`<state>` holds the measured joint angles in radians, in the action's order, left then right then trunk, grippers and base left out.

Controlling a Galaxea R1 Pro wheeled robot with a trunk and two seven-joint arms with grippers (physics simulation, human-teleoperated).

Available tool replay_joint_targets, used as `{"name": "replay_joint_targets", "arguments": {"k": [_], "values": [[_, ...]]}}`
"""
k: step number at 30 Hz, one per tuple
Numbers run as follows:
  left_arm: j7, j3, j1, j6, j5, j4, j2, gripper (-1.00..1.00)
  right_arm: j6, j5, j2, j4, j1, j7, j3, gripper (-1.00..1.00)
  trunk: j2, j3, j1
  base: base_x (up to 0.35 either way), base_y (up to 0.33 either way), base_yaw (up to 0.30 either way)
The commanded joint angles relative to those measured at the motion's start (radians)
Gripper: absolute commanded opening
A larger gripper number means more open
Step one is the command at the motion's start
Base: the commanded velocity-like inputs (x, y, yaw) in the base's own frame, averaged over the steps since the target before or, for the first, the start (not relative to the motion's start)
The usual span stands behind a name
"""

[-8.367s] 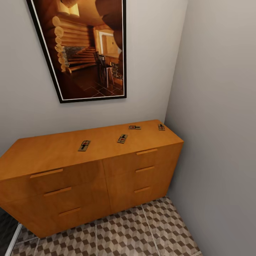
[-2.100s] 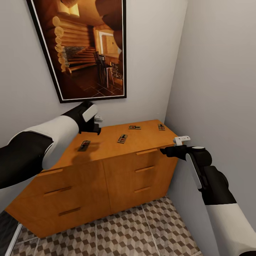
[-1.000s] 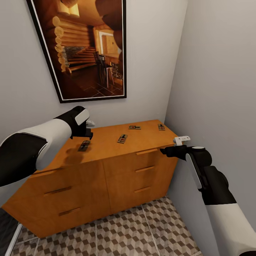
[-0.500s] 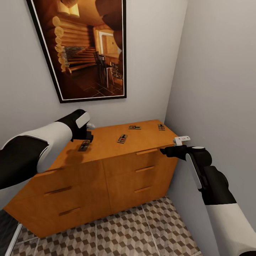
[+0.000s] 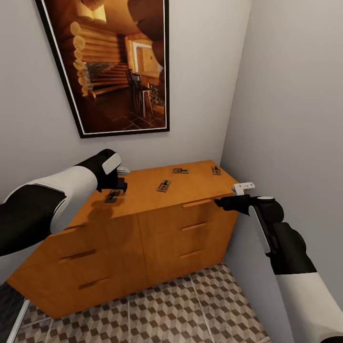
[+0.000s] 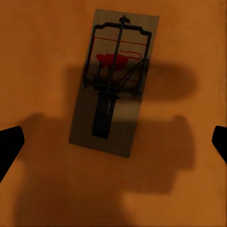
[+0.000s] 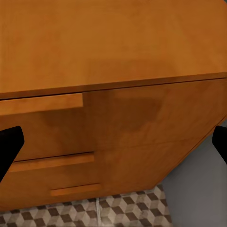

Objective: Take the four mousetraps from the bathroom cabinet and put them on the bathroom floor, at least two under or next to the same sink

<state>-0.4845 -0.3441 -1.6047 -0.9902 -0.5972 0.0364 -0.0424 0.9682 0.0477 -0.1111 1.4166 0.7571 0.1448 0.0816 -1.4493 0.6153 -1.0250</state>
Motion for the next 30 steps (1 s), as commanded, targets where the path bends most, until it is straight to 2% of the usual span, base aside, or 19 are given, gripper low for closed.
{"name": "replay_joint_targets", "arguments": {"k": [1, 10, 15, 30], "values": [[-0.004, -0.005, 0.0, -0.001, -0.011, 0.001, 0.0, 1.0, 0.004, 0.004, -0.001, 0.001, 0.001, -0.002, 0.001, 1.0, -0.001, 0.001, 0.0, 0.0, 0.0, 0.0], [0.04, -0.006, 0.01, 0.008, -0.009, -0.001, 0.002, 1.0, 0.004, 0.004, -0.001, 0.001, 0.001, -0.002, 0.001, 1.0, -0.001, 0.001, 0.0, 0.0, 0.0, 0.0], [0.058, -0.007, 0.025, 0.01, -0.008, 0.004, 0.013, 1.0, 0.004, 0.004, -0.001, 0.001, 0.001, -0.002, 0.001, 1.0, -0.001, 0.001, 0.0, 0.0, 0.0, 0.0], [0.068, -0.009, 0.04, 0.013, -0.007, 0.009, 0.081, 1.0, 0.004, 0.004, -0.001, 0.001, 0.001, -0.002, 0.001, 1.0, -0.001, 0.001, 0.0, 0.0, 0.0, 0.0]]}}
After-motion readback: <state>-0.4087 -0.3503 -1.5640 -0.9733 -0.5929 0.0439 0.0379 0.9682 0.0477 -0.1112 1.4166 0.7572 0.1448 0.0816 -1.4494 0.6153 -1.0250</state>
